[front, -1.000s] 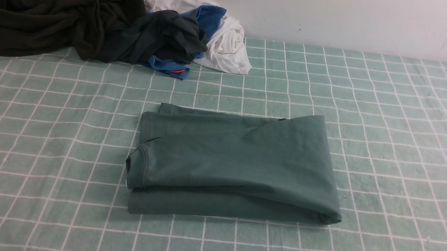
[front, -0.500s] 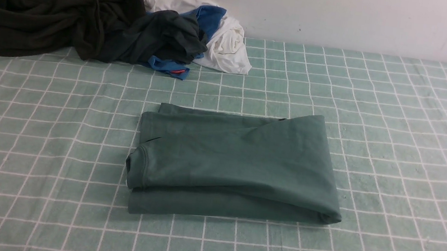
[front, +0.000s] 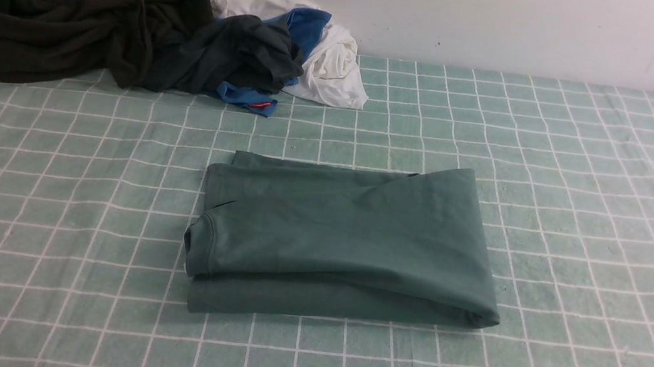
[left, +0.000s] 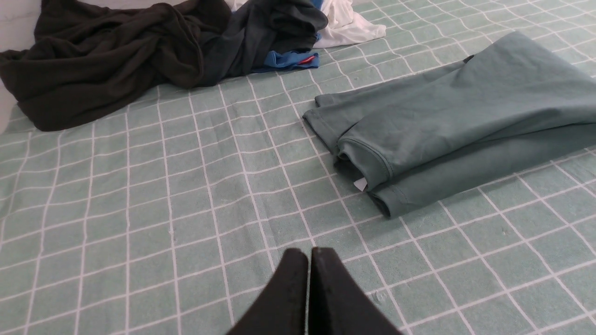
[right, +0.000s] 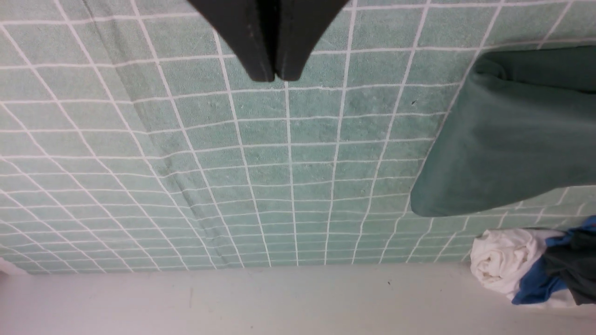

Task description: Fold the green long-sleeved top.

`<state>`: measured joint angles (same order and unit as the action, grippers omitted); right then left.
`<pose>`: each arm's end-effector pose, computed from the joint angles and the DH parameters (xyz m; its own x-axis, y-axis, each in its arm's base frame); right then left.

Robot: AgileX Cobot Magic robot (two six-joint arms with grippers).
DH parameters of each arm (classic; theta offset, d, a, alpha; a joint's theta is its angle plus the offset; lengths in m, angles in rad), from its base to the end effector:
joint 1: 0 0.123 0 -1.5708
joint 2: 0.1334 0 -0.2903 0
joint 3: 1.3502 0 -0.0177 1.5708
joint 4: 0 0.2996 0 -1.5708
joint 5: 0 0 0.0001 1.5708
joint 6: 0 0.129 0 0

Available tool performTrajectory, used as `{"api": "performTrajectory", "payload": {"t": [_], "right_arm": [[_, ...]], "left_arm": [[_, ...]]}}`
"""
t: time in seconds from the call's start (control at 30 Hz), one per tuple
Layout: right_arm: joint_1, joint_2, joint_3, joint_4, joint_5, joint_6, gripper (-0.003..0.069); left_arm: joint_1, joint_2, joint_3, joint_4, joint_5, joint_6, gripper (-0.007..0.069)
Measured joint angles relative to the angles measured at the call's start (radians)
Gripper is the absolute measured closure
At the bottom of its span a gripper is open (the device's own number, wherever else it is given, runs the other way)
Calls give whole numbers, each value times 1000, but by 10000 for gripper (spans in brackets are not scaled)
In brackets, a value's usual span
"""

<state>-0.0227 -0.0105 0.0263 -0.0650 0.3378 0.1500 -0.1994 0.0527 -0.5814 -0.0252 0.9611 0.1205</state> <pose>0.1338 -0.0058 0.1636 -0.2577 0.0944 -0.9616 0.0665 0.9946 0.0798 0.0685 -0.0166 0.3205 -0.3067 0.1700 -0.9365 0.2510 0.9635 0.0927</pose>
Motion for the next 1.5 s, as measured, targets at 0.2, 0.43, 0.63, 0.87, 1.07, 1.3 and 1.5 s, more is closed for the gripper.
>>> {"api": "performTrajectory", "payload": {"t": [0.2, 0.43, 0.63, 0.87, 1.07, 1.3, 1.5], "right_arm": [[-32, 0, -1, -8, 7, -1, 673], [-68, 0, -1, -12, 10, -1, 673], [-68, 0, -1, -15, 10, -1, 673], [-68, 0, -2, -15, 10, -2, 673], [-68, 0, -2, -15, 10, -2, 673], [-68, 0, -2, -15, 11, -3, 673], [-68, 0, -2, -15, 11, -4, 673]], "left_arm": [[0, 0, 0, 0, 0, 0, 627], [0, 0, 0, 0, 0, 0, 627], [0, 0, 0, 0, 0, 1, 627], [0, 0, 0, 0, 0, 1, 627], [0, 0, 0, 0, 0, 1, 627], [0, 0, 0, 0, 0, 1, 627], [0, 0, 0, 0, 0, 1, 627]]}}
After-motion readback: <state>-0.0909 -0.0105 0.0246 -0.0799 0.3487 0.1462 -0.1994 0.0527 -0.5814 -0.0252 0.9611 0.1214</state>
